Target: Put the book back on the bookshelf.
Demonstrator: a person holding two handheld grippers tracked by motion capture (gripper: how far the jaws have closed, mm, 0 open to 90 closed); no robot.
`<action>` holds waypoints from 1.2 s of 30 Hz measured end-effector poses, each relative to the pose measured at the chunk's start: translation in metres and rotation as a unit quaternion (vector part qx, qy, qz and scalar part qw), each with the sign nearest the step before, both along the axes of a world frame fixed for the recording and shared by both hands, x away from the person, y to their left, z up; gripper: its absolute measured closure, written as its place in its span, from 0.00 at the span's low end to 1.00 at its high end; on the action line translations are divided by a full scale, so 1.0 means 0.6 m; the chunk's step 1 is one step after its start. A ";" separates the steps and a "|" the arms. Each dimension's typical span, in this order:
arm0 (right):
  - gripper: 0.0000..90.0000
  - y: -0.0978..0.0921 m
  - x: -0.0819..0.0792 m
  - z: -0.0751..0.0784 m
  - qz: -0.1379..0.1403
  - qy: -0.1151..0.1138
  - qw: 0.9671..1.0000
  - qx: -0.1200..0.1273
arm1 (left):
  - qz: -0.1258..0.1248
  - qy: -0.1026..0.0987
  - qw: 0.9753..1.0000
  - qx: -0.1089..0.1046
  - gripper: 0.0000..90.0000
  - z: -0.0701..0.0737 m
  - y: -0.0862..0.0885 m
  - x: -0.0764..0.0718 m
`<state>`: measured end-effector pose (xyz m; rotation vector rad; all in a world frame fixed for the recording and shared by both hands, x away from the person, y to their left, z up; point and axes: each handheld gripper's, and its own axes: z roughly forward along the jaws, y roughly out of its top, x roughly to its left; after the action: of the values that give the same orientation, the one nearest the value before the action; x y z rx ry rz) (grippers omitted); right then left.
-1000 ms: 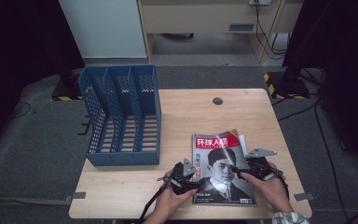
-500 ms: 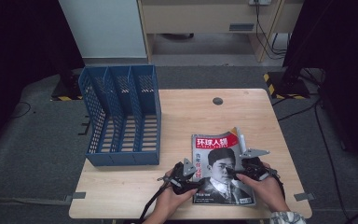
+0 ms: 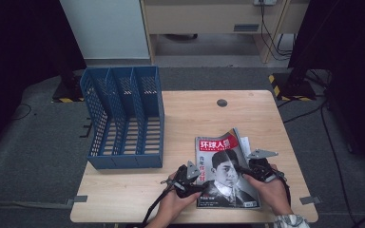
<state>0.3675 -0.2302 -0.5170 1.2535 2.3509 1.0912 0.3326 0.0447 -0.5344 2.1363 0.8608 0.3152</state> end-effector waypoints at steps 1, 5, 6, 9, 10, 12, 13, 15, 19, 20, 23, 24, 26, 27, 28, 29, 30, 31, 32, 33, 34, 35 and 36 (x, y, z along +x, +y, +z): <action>0.90 -0.001 0.000 0.002 0.000 -0.003 1.000 0.005 | -0.001 0.001 1.000 -0.001 0.40 0.000 0.000 0.001; 0.94 -0.003 -0.001 0.007 0.001 -0.011 1.000 0.018 | -0.002 0.003 1.000 0.000 0.37 0.000 -0.001 0.004; 0.94 -0.003 -0.001 0.007 0.001 -0.011 1.000 0.018 | -0.002 0.003 1.000 0.000 0.32 0.000 -0.001 0.004; 0.97 -0.006 -0.002 0.012 0.004 -0.018 0.999 0.041 | -0.012 0.009 1.000 0.000 0.20 0.000 -0.002 0.012; 0.97 -0.008 -0.004 0.015 0.008 -0.024 0.999 0.048 | -0.010 0.010 1.000 -0.006 0.18 0.000 0.002 0.020; 0.97 -0.008 -0.004 0.016 0.008 -0.028 0.998 0.051 | -0.006 0.016 1.000 -0.013 0.18 0.000 0.006 0.024; 0.98 -0.009 -0.005 0.017 0.011 -0.029 0.998 0.052 | -0.004 0.025 0.999 -0.022 0.17 -0.001 0.009 0.029; 0.98 -0.009 -0.007 0.021 0.015 -0.032 0.998 0.057 | 0.002 0.041 0.998 -0.047 0.15 -0.001 0.016 0.038; 0.98 -0.011 -0.012 0.028 0.020 -0.044 0.996 0.069 | 0.018 0.057 0.995 -0.074 0.15 -0.003 0.026 0.054; 0.98 -0.014 -0.016 0.033 0.025 -0.051 0.996 0.073 | 0.018 0.057 0.996 -0.071 0.15 -0.002 0.026 0.056; 0.98 -0.017 -0.021 0.040 0.031 -0.059 0.994 0.088 | 0.017 0.057 0.996 -0.069 0.14 -0.002 0.026 0.060; 0.98 -0.018 -0.022 0.041 0.031 -0.064 0.993 0.092 | 0.015 0.058 0.996 -0.072 0.14 -0.002 0.025 0.060; 0.98 -0.021 -0.025 0.045 0.034 -0.068 0.992 0.103 | 0.015 0.061 0.995 -0.078 0.14 -0.003 0.025 0.061; 0.98 -0.021 -0.025 0.045 0.034 -0.068 0.992 0.103 | 0.015 0.061 0.995 -0.078 0.14 -0.003 0.025 0.061; 0.98 -0.023 -0.027 0.048 0.037 -0.070 0.990 0.113 | 0.013 0.063 0.995 -0.081 0.14 -0.003 0.025 0.062; 0.98 -0.025 -0.027 0.049 0.037 -0.072 0.989 0.120 | 0.009 0.064 0.994 -0.083 0.14 -0.003 0.024 0.063; 0.98 -0.026 -0.028 0.050 0.038 -0.070 0.989 0.126 | 0.002 0.066 0.994 -0.085 0.15 -0.003 0.021 0.064; 0.98 -0.026 -0.028 0.050 0.038 -0.070 0.989 0.126 | 0.002 0.066 0.994 -0.085 0.15 -0.003 0.021 0.064; 0.98 -0.028 -0.028 0.050 0.038 -0.067 0.987 0.141 | -0.009 0.072 0.993 -0.092 0.15 -0.004 0.017 0.065; 0.98 -0.028 -0.028 0.050 0.038 -0.067 0.987 0.141 | -0.009 0.072 0.993 -0.092 0.16 -0.004 0.017 0.065; 0.98 -0.029 -0.027 0.049 0.038 -0.065 0.986 0.147 | -0.018 0.077 0.992 -0.097 0.16 -0.004 0.014 0.065; 0.98 -0.028 -0.026 0.045 0.039 -0.057 0.986 0.154 | -0.025 0.082 0.991 -0.104 0.17 -0.005 0.010 0.064; 0.98 -0.027 -0.024 0.042 0.041 -0.051 0.986 0.155 | -0.025 0.082 0.991 -0.104 0.17 -0.005 0.010 0.064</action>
<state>0.3530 -0.2466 -0.4916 1.1718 2.2336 1.5578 0.3709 0.0504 -0.5372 2.0052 0.8898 0.0206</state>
